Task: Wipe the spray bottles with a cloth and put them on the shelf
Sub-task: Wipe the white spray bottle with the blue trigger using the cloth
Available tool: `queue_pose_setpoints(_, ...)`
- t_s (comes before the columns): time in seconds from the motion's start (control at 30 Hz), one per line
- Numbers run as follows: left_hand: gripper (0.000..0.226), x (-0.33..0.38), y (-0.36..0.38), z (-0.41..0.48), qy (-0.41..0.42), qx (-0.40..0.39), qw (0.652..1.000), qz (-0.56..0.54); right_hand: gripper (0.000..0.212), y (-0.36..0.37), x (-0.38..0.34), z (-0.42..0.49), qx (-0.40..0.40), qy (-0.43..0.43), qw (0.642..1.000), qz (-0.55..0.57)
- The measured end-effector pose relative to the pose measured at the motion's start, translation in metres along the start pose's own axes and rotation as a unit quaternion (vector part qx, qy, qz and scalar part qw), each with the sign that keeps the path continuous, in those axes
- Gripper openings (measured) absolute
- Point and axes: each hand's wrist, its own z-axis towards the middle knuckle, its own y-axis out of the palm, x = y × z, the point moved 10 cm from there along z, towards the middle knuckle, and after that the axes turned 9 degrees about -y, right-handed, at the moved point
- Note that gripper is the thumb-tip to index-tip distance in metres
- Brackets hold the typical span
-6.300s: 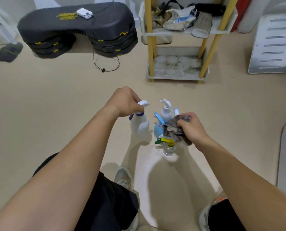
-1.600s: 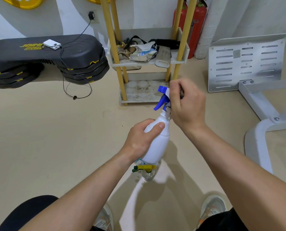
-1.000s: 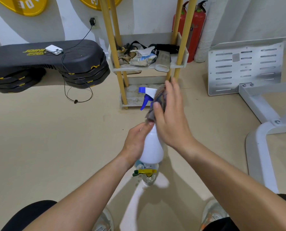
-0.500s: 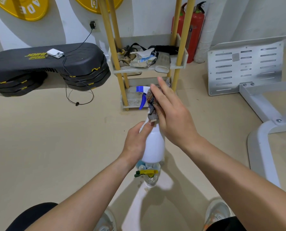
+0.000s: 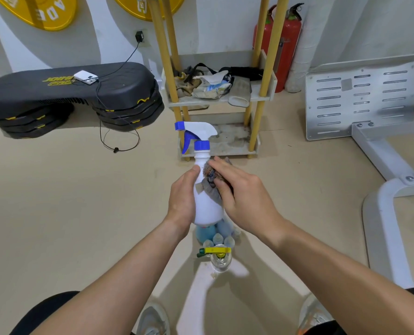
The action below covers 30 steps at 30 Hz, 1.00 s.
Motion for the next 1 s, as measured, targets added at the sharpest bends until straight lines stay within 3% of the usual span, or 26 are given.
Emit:
queue_pose_setpoints(0.23,0.056,0.005,-0.003,0.001,0.022,0.01,0.999,-0.021,0.048,0.014,-0.027,-0.024,0.016,-0.109,0.992,-0.054)
queue_pose_setpoints(0.37,0.032,0.008,0.007,-0.003,0.05,0.005,0.999,0.002,0.045,-0.007,-0.006,-0.011,0.096,-0.011,0.995,-0.026)
queue_pose_setpoints(0.43,0.029,0.012,0.008,-0.002,0.054,0.004,0.998,-0.009,0.043,-0.009,-0.017,-0.014,0.115,-0.028,0.991,-0.055)
queue_pose_setpoints(0.63,0.038,0.021,-0.013,0.006,0.037,0.039,0.998,-0.043,0.049,0.026,-0.034,-0.033,0.023,-0.092,0.993,-0.072)
queue_pose_setpoints(0.83,0.033,0.012,0.01,0.001,0.039,-0.023,0.999,-0.003,0.037,-0.01,0.008,-0.012,0.116,0.069,0.989,0.059)
queue_pose_setpoints(1.0,0.072,0.012,0.008,0.003,0.056,-0.069,0.996,-0.031,0.049,0.007,-0.021,-0.032,0.119,0.023,0.993,0.011)
